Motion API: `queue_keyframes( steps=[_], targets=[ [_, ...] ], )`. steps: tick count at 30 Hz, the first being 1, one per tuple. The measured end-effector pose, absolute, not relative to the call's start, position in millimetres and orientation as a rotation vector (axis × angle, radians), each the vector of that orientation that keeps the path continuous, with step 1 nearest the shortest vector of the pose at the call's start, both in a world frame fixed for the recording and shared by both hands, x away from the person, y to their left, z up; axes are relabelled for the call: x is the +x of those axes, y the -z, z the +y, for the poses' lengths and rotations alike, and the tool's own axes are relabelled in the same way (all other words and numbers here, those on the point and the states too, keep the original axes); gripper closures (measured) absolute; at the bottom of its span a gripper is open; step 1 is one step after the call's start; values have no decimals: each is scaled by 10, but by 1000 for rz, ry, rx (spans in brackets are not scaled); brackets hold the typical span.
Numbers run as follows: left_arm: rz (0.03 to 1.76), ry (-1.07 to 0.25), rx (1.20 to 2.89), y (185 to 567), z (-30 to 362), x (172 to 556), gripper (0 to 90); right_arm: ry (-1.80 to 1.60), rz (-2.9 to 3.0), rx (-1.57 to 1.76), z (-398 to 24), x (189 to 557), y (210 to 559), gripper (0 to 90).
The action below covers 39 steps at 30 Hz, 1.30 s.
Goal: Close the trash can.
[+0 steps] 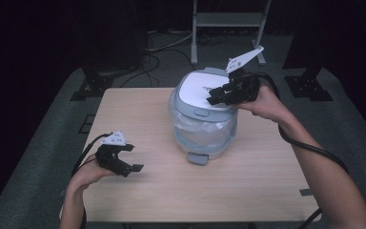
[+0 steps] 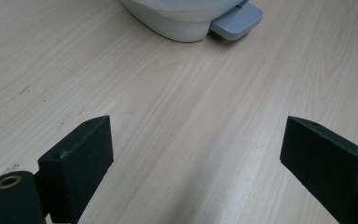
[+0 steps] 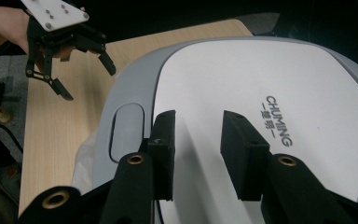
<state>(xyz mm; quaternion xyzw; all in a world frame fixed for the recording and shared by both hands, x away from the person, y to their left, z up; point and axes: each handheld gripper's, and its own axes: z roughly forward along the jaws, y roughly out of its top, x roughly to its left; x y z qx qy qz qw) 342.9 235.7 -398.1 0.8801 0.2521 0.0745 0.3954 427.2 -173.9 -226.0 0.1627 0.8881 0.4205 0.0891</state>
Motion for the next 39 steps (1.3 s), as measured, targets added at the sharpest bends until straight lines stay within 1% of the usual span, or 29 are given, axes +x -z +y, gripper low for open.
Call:
queue_keyframes(
  steps=[3, 6, 11, 13, 18, 39],
  targets=[
    [641, -198, 2221, 3972, 2368, 3430, 85, -1236, 2636, 498, -1781, 4256, 2232, 640],
    [638, -204, 2222, 3967, 2380, 3433, 85, -1212, 2624, 514, -1835, 4261, 2206, 602],
    [642, -202, 2207, 3965, 2412, 3439, 85, -1177, 2605, 576, -1967, 4294, 2173, 569],
    [648, -200, 2204, 3967, 2434, 3442, 85, -1188, 2598, 604, -2032, 4308, 2161, 536],
    [659, -203, 2194, 3969, 2472, 3443, 85, -1197, 2569, 645, -2164, 4327, 2150, 497],
    [649, -190, 2208, 3987, 2433, 3443, 85, -1223, 2525, 789, -2571, 4291, 2337, 419]
  ],
)
